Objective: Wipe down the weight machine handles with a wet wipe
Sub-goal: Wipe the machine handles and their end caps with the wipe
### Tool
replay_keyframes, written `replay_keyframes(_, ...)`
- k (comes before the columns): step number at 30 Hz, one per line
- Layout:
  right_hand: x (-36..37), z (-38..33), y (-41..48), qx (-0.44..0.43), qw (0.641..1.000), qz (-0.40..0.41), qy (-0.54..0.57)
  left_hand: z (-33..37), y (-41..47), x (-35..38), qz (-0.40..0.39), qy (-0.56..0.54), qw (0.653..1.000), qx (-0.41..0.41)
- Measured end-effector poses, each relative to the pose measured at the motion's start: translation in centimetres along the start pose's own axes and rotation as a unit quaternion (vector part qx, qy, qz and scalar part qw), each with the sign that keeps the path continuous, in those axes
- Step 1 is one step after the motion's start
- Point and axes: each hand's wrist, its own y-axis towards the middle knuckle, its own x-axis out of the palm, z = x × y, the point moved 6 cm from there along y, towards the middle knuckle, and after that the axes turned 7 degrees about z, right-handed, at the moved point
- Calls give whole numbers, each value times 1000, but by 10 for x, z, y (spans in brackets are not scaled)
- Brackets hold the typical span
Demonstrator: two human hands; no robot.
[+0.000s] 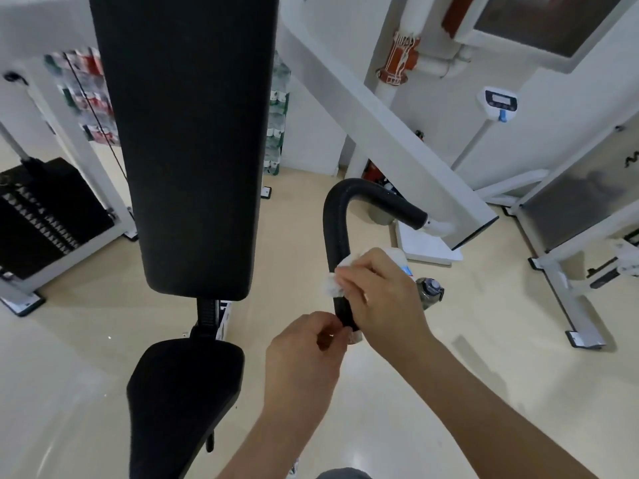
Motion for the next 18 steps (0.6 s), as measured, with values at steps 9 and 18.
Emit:
replay_keyframes(9, 11, -4, 1, -23, 997, -65, 47, 11, -6, -2, 60, 79, 986, 130)
replay_keyframes(18, 5, 12, -5, 5, 994, -35, 99, 29, -10, 0, 75, 137, 966, 208)
